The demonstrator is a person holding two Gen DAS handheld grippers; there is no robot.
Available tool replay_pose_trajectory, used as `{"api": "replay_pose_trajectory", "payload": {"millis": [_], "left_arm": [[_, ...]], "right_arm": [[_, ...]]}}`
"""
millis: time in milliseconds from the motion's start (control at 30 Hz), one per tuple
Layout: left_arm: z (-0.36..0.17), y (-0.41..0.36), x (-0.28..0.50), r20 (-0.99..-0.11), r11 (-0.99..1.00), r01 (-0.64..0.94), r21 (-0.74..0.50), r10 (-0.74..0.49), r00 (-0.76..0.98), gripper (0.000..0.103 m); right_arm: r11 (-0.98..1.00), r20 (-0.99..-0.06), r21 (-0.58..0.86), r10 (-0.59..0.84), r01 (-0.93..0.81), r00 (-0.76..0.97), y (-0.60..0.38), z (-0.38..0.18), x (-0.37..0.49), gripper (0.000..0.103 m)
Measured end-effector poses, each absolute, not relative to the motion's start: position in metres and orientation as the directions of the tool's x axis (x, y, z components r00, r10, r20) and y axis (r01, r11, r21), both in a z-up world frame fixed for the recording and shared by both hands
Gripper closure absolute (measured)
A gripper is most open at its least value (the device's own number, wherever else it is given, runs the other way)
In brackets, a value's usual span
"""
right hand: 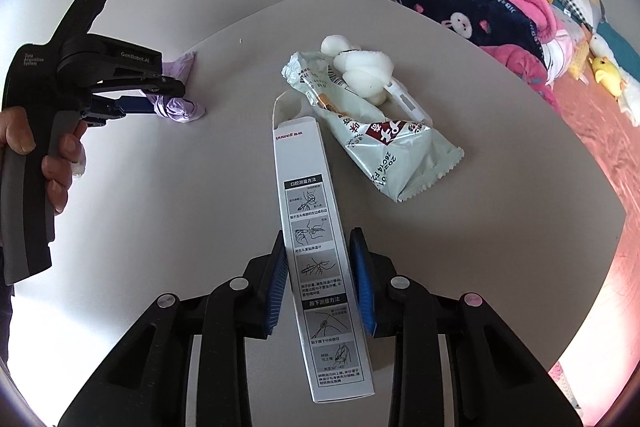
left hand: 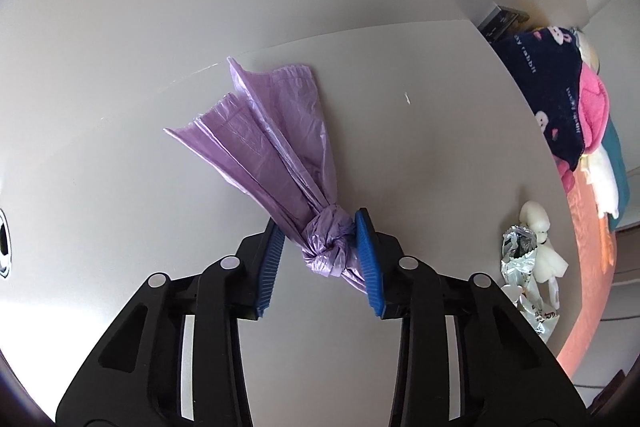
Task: Collect trash
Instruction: 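Lift the purple bag and white box and carry both toward the trash bag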
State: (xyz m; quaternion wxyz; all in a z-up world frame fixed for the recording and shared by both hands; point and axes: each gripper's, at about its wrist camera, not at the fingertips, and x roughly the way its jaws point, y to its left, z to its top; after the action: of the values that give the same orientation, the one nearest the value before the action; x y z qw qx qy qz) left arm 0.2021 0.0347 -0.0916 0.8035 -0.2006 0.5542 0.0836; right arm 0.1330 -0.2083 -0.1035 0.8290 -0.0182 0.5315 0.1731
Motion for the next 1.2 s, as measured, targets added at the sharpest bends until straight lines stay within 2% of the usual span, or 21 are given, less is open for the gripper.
{"api": "replay_pose_trajectory", "payload": {"millis": [133,267,667,1200], "left_arm": [[-0.094,0.048,0.189,-0.904,0.878,-0.371,-0.303,-0.141,0.405,0.078],[-0.094,0.048,0.174,-0.891,0.892,-0.325,-0.314,-0.158,0.427,0.080],[-0.081,0.024,0.123,-0.861,0.957,-0.156,-0.245,-0.141,0.489,0.080],[-0.039,-0.036,0.074,-0.787,0.962,0.090,-0.260,-0.264,0.557,0.086]], "right_arm": [[0.941,-0.884,0.178,0.281,-0.287,0.374,-0.209,-0.100,0.127,0.071],[0.942,-0.875,0.179,0.285,-0.284,0.392,-0.210,-0.094,0.118,0.071],[0.948,-0.843,0.198,0.294,-0.247,0.451,-0.225,-0.064,0.090,0.071],[0.966,-0.784,0.201,0.257,-0.160,0.565,-0.257,-0.017,0.043,0.071]]}}
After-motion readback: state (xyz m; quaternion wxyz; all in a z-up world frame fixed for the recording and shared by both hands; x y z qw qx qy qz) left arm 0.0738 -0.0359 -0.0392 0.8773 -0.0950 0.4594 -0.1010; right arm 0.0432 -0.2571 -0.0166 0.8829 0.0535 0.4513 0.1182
